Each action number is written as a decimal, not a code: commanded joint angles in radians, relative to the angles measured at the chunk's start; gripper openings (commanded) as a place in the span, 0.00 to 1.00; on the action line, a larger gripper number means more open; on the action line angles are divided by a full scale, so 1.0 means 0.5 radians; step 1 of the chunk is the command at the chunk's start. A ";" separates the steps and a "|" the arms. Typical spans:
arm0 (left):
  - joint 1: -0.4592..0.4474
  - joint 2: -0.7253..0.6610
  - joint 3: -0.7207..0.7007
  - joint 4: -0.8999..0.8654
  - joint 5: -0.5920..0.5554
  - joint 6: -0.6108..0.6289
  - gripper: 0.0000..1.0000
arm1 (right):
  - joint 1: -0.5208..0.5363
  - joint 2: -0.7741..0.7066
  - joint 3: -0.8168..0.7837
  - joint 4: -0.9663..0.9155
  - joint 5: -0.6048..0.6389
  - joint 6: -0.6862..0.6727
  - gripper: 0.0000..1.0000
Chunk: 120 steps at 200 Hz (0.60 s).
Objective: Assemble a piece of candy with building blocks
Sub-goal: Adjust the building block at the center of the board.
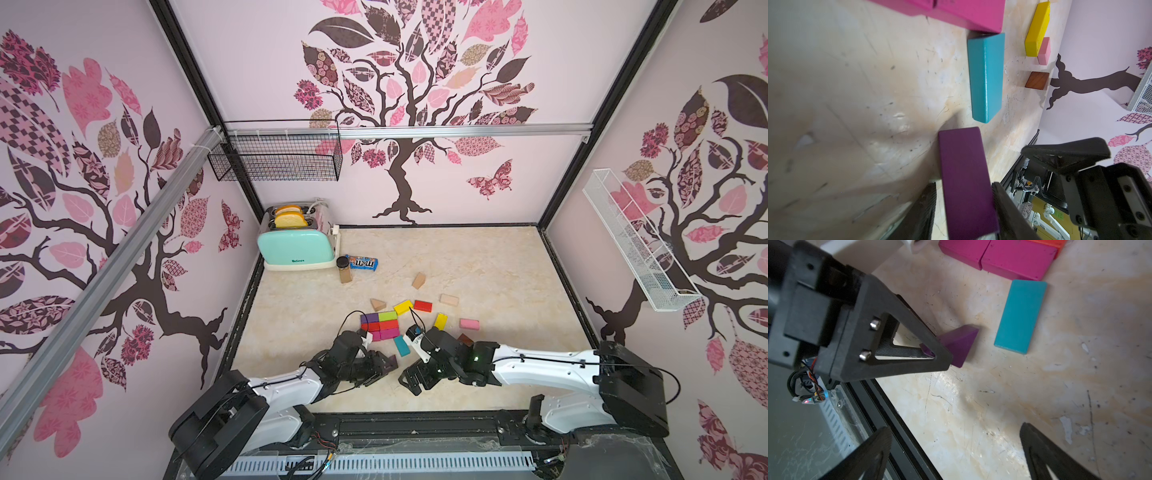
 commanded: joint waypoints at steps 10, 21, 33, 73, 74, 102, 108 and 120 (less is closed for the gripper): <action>0.002 -0.053 -0.067 -0.390 -0.164 0.058 0.43 | 0.025 0.063 0.110 0.104 -0.030 -0.046 0.99; 0.004 -0.086 -0.076 -0.423 -0.180 0.065 0.41 | 0.028 0.090 0.125 0.109 -0.030 -0.049 0.99; 0.008 -0.111 -0.089 -0.428 -0.193 0.059 0.38 | 0.031 0.123 0.147 0.107 -0.038 -0.055 0.99; 0.014 -0.184 -0.103 -0.477 -0.187 0.054 0.39 | 0.050 0.192 0.196 0.109 -0.049 -0.068 0.99; 0.014 -0.187 -0.104 -0.480 -0.189 0.055 0.40 | 0.051 0.193 0.198 0.109 -0.049 -0.068 0.99; 0.018 -0.288 -0.088 -0.628 -0.226 0.081 0.51 | 0.060 0.214 0.215 0.109 -0.046 -0.074 0.99; 0.017 -0.313 -0.084 -0.663 -0.235 0.084 0.54 | 0.065 0.215 0.214 0.109 -0.041 -0.074 0.99; 0.024 -0.365 -0.079 -0.731 -0.255 0.091 0.55 | 0.065 0.215 0.214 0.109 -0.036 -0.074 0.99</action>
